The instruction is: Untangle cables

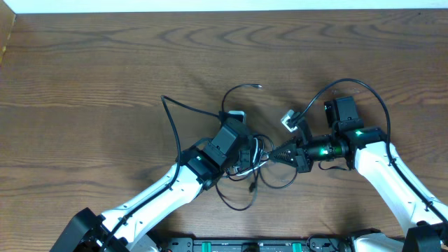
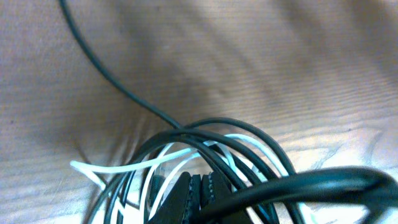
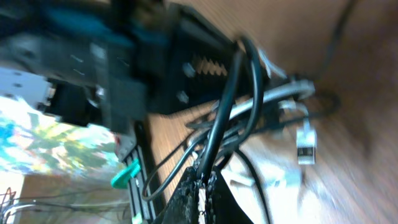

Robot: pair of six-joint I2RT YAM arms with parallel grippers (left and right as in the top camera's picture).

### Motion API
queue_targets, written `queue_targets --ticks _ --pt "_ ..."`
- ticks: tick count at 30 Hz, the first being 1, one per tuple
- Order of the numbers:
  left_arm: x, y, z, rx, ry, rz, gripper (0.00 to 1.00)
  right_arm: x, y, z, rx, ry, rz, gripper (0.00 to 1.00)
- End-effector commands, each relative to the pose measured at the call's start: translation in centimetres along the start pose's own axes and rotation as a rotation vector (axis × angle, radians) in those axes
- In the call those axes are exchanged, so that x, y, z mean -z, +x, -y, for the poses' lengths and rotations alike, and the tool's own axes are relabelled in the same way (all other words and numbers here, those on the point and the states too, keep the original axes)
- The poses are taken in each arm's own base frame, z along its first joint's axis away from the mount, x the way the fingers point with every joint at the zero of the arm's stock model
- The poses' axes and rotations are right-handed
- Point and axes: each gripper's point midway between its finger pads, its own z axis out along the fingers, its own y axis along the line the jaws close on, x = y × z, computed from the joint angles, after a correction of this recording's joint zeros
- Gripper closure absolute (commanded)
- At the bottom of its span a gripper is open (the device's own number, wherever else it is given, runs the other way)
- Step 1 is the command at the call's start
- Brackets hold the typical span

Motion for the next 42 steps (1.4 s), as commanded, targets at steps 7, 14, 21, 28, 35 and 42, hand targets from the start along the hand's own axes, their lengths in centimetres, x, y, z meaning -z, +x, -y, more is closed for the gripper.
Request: queue_targets --ticks 7,14,21,28,35,42 --pt "0.1 1.2 -1.4 0.011 -0.054 -0.053 0.93 4.9 -5.0 -5.5 0.171 -0.389 0.298 0.99" --pt "0.1 1.2 -1.4 0.011 -0.053 -0.053 0.92 6.3 -5.8 -2.5 0.137 -0.253 0.339 0.9" --pt "0.1 1.2 -1.3 0.01 -0.053 -0.053 0.92 4.1 -4.1 3.6 0.075 0.125 0.194 0.6" --pt "-0.1 2.0 1.5 -0.116 0.109 -0.111 0.93 3.2 -2.6 7.5 0.049 0.404 0.071 0.63" --pt "-1.5 4.5 2.4 -0.113 0.188 -0.23 0.93 3.1 -2.5 7.7 0.054 0.42 0.062 0.63" --pt "-2.6 3.9 0.2 -0.014 0.108 -0.228 0.93 1.7 -2.1 7.3 0.133 0.402 0.036 0.62"
